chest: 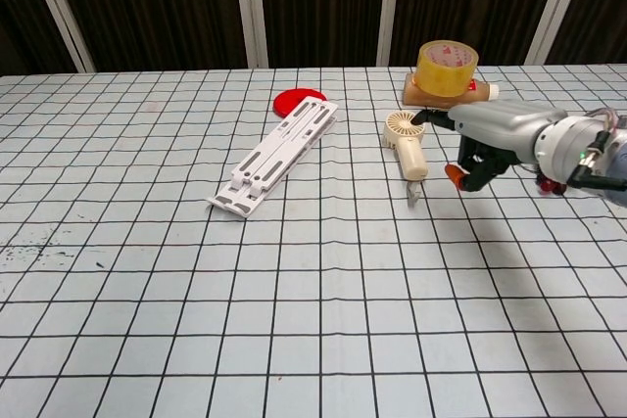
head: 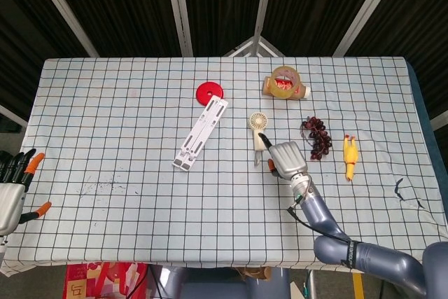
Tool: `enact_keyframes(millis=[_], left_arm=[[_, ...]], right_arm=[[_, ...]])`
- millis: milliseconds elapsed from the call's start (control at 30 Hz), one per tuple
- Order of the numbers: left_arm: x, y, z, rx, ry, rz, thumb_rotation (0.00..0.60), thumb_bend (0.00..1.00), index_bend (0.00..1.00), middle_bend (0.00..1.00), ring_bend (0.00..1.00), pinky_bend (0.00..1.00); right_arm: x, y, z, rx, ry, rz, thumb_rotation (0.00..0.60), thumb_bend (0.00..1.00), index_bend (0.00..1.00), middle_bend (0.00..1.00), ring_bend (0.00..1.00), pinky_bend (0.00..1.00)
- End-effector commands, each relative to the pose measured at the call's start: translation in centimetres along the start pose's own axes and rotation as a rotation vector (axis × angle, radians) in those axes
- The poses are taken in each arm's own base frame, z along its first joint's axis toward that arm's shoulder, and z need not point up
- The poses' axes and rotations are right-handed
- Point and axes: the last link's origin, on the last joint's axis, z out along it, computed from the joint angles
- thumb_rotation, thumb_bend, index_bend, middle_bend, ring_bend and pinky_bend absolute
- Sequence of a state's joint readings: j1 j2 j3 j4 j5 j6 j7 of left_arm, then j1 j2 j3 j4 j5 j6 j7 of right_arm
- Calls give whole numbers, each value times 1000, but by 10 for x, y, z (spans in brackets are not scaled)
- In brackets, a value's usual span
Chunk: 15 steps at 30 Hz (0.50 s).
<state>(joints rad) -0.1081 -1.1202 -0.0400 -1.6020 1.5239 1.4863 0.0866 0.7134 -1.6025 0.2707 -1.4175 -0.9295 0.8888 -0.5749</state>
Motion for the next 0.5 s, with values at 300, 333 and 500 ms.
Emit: enact_keyframes(millis=[300, 333, 500], left_arm=[[-1, 0, 2, 2, -8, -8, 600, 33, 0, 0, 0, 0], [-1, 0, 2, 2, -10, -6, 600, 33, 0, 0, 0, 0], [-2, 1, 3, 1, -15, -3, 600, 32, 0, 0, 0, 0]], right_arm=[[-9, -5, 17, -55, -31, 29, 600, 602, 9, 908, 980, 871], [-10, -5, 17, -55, -34, 30, 600, 602, 10, 908, 980, 871], [-13, -6, 23, -70, -44, 29, 600, 603, 10, 908, 980, 871]])
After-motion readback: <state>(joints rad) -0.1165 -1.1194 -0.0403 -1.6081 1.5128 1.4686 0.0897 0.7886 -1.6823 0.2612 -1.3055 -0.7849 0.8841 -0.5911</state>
